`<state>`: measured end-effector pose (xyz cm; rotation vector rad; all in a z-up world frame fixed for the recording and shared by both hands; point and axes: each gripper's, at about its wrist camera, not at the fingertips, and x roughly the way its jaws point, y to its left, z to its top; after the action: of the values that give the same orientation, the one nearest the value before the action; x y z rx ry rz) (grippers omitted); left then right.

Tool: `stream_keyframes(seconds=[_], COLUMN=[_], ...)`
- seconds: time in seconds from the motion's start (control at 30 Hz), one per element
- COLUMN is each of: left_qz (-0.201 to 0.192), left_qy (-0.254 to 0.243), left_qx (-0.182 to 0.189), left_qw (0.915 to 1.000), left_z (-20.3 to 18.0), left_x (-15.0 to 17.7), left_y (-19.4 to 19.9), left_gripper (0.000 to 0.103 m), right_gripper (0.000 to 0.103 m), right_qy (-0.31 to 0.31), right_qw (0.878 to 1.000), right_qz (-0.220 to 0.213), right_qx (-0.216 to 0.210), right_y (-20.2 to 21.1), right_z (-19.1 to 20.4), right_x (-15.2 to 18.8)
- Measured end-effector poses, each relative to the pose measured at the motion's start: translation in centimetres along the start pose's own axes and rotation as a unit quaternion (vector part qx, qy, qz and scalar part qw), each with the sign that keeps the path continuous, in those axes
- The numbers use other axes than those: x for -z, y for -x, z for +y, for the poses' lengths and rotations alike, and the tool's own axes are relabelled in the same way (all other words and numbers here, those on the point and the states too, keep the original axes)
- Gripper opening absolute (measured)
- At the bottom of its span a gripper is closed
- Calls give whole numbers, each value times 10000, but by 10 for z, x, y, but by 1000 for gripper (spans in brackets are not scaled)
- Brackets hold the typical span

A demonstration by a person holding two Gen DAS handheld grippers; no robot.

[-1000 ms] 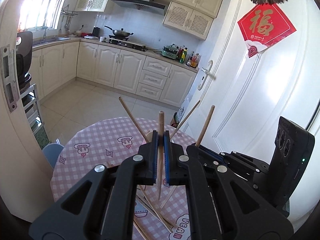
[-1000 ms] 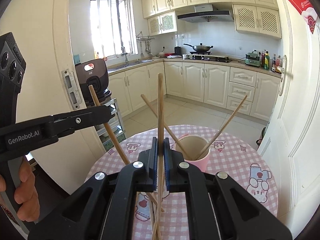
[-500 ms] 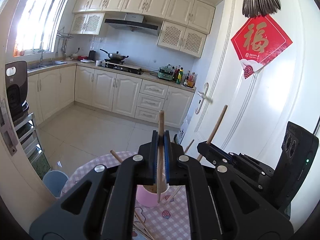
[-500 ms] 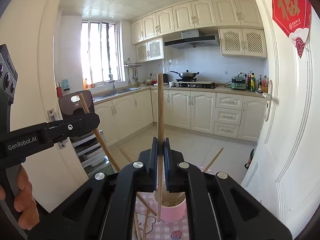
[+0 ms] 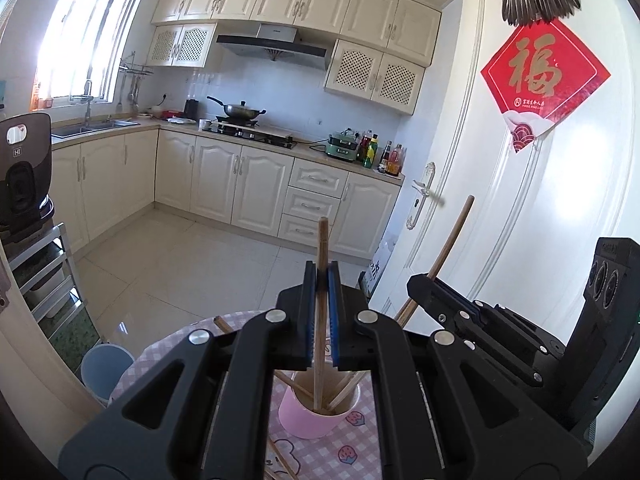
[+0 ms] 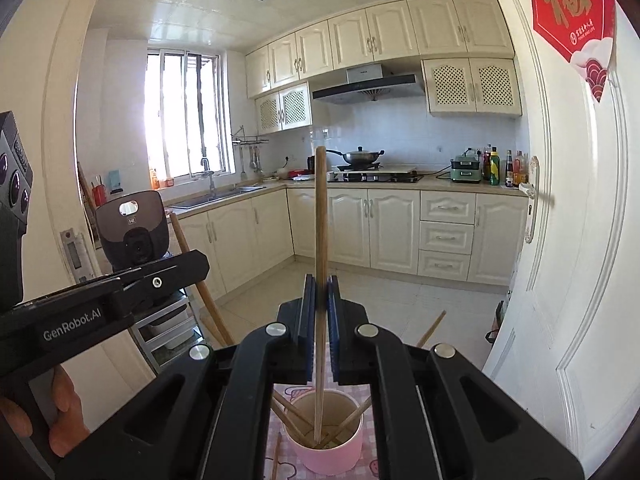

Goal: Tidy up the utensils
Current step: 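Lower both chopsticks into the pink cup and open both tools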

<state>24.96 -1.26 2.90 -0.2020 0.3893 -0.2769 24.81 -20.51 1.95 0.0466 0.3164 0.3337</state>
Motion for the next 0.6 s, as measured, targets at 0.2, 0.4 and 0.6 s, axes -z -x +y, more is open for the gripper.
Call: stream_keyframes(seconds=[0.2, 0.4, 0.6], left_qz=[178, 283, 422], left_qy=[-11, -86, -238], left_qx=[61, 18, -161], left_qw=[9998, 9996, 9987], left_z=[3, 3, -3], left_x=[19, 35, 46], left_y=[-10, -14, -20], left_gripper=[6, 6, 6], right_gripper=[4, 4, 4], right_qy=[-81, -206, -326], right_qw=[9999, 9996, 9990], right_qz=[143, 198, 292], right_qx=[47, 84, 101], right_y=[-5, -8, -12], right_z=[-6, -12, -14], right_x=[17, 33, 49])
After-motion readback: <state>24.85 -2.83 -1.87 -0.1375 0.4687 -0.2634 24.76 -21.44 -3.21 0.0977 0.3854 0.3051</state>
